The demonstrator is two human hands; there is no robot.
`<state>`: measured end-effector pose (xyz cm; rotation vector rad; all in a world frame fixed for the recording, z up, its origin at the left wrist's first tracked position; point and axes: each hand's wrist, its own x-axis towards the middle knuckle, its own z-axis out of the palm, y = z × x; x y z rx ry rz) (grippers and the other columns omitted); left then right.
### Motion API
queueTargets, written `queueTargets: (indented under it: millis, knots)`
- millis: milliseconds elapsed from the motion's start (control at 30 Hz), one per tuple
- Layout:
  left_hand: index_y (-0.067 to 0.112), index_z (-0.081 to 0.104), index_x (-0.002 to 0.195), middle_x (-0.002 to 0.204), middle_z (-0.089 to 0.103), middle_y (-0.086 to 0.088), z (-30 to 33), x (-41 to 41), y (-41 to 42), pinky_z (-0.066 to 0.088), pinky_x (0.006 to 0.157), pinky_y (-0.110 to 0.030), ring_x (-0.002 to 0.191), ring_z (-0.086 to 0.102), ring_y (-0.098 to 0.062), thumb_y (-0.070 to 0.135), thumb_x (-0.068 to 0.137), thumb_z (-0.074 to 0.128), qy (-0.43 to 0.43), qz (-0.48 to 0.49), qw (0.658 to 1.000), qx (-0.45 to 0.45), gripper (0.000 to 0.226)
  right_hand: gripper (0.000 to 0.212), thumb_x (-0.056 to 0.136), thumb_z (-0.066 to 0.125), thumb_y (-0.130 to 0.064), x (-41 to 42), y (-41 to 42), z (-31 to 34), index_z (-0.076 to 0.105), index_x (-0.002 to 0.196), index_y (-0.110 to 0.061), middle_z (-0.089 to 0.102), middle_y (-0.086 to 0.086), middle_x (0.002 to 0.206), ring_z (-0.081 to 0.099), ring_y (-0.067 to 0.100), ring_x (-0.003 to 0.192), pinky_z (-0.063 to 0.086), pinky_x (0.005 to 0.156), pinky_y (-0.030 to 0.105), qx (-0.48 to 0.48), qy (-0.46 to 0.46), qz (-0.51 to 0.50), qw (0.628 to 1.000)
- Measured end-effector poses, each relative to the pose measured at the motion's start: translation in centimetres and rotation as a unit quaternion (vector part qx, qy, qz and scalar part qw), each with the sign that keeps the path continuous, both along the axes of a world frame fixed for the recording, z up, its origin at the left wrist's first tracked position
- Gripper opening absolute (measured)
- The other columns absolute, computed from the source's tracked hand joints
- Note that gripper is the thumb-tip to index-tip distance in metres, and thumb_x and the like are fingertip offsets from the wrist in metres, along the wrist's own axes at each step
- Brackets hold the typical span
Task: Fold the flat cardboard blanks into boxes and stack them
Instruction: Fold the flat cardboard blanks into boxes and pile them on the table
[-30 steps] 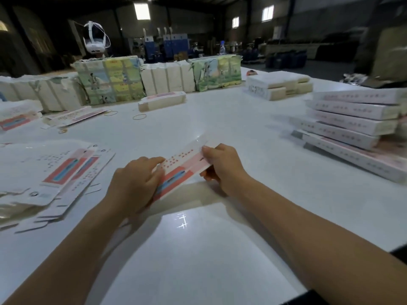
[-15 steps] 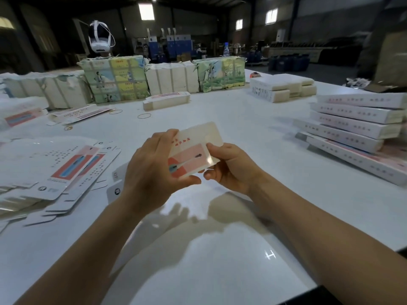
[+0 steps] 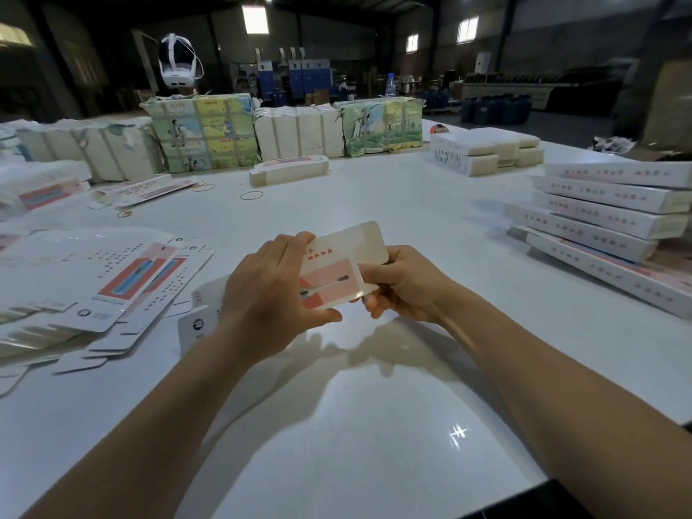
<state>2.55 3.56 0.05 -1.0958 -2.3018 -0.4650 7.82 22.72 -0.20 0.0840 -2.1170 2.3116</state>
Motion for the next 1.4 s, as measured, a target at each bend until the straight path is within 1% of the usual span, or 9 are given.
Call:
queueTargets:
  millis: [333, 500, 633, 733, 833, 933, 1033, 1267, 1400]
  knots:
    - [0.001, 0.053, 0.123, 0.099, 0.062, -0.015, 0.4, 0.4, 0.2, 0.052, 0.066, -0.040, 0.079, 0.058, -0.032, 0.047, 0.050, 0.089, 0.014, 0.012, 1.000, -0.008, 0.094, 0.022, 0.086, 0.062, -0.006, -0.2, 0.4, 0.4, 0.078, 0.077, -0.017, 0.068, 0.014, 0.065, 0.057, 0.016, 0.039, 0.047, 0.041, 0.022, 0.067, 0.065, -0.022, 0.995]
    - [0.000, 0.053, 0.124, 0.101, 0.061, -0.017, 0.2, 0.3, 0.2, 0.050, 0.070, -0.041, 0.082, 0.058, -0.032, 0.048, 0.053, 0.087, 0.030, 0.035, 0.999, -0.014, 0.092, 0.016, 0.087, 0.065, -0.007, -0.1, -0.2, -0.1, 0.067, 0.097, -0.019, 0.072, 0.013, 0.081, 0.060, 0.018, 0.046, 0.050, 0.044, 0.026, 0.072, 0.065, -0.086, 0.992]
    - [0.002, 0.050, 0.127, 0.105, 0.060, -0.015, 0.2, 0.1, 0.2, 0.051, 0.072, -0.042, 0.087, 0.057, -0.032, 0.052, 0.055, 0.084, 0.021, 0.062, 0.998, 0.010, 0.094, 0.041, 0.077, 0.077, -0.011, -0.5, -1.4, -0.4, 0.043, 0.098, -0.022, 0.053, -0.006, 0.106, 0.059, 0.008, 0.086, 0.052, 0.063, 0.021, 0.246, 0.230, -0.290, 0.896]
    - [0.003, 0.048, 0.129, 0.107, 0.059, -0.014, 0.2, 0.3, 0.5, 0.052, 0.074, -0.044, 0.089, 0.056, -0.031, 0.056, 0.057, 0.081, 0.010, 0.064, 0.998, 0.022, 0.095, 0.016, 0.077, 0.073, -0.004, -0.4, -1.4, -0.4, 0.061, 0.086, -0.009, 0.047, 0.009, 0.124, 0.045, 0.024, 0.116, 0.038, 0.092, 0.012, 0.387, 0.333, -0.318, 0.799]
    - [0.003, 0.047, 0.130, 0.108, 0.058, -0.015, 0.3, 0.4, 0.4, 0.051, 0.076, -0.044, 0.090, 0.055, -0.031, 0.057, 0.058, 0.080, 0.011, 0.083, 0.996, 0.026, 0.096, 0.028, 0.085, 0.056, 0.000, -0.2, -2.1, 0.2, 0.070, 0.080, -0.024, 0.042, -0.003, 0.142, 0.033, 0.018, 0.132, 0.028, 0.107, 0.021, 0.298, 0.218, -0.237, 0.899]
    - [0.001, 0.049, 0.127, 0.107, 0.059, -0.017, 0.5, 0.3, 0.2, 0.046, 0.076, -0.043, 0.089, 0.055, -0.033, 0.056, 0.057, 0.082, 0.039, 0.104, 0.994, 0.015, 0.095, 0.024, 0.075, 0.053, -0.014, -0.1, -3.0, 0.6, 0.073, 0.074, -0.028, 0.063, -0.016, 0.114, 0.053, 0.013, 0.111, 0.033, 0.101, 0.039, 0.052, 0.067, -0.121, 0.989]
    - [-0.001, 0.053, 0.121, 0.103, 0.061, -0.018, 0.6, 0.6, 0.6, 0.046, 0.071, -0.042, 0.086, 0.058, -0.036, 0.053, 0.052, 0.085, 0.074, 0.110, 0.991, -0.027, 0.093, 0.016, 0.080, 0.057, -0.017, 0.0, -2.9, 0.2, 0.071, 0.088, -0.019, 0.068, 0.003, 0.101, 0.056, 0.016, 0.104, 0.040, 0.097, 0.042, -0.009, -0.011, -0.065, 0.998]
    - [0.002, 0.062, 0.090, 0.071, 0.066, -0.013, 1.0, 0.4, 0.1, 0.035, 0.051, -0.029, 0.051, 0.058, -0.033, 0.038, 0.051, 0.091, 0.061, 0.107, 0.992, -0.023, 0.060, 0.016, 0.080, 0.063, -0.039, 0.0, -2.6, 0.2, 0.073, 0.089, -0.031, 0.069, -0.011, 0.104, 0.062, 0.010, 0.104, 0.051, 0.081, 0.032, 0.096, -0.002, -0.057, 0.994]
    - [0.008, 0.058, 0.109, 0.091, 0.068, -0.011, 0.7, -0.4, -0.4, 0.040, 0.058, -0.033, 0.069, 0.061, -0.034, 0.048, 0.063, 0.082, 0.023, 0.096, 0.995, -0.013, 0.065, 0.008, 0.087, 0.065, -0.019, 0.0, -2.6, -0.2, 0.071, 0.082, -0.020, 0.071, -0.003, 0.084, 0.068, 0.012, 0.079, 0.053, 0.075, 0.032, 0.116, 0.042, -0.114, 0.986]
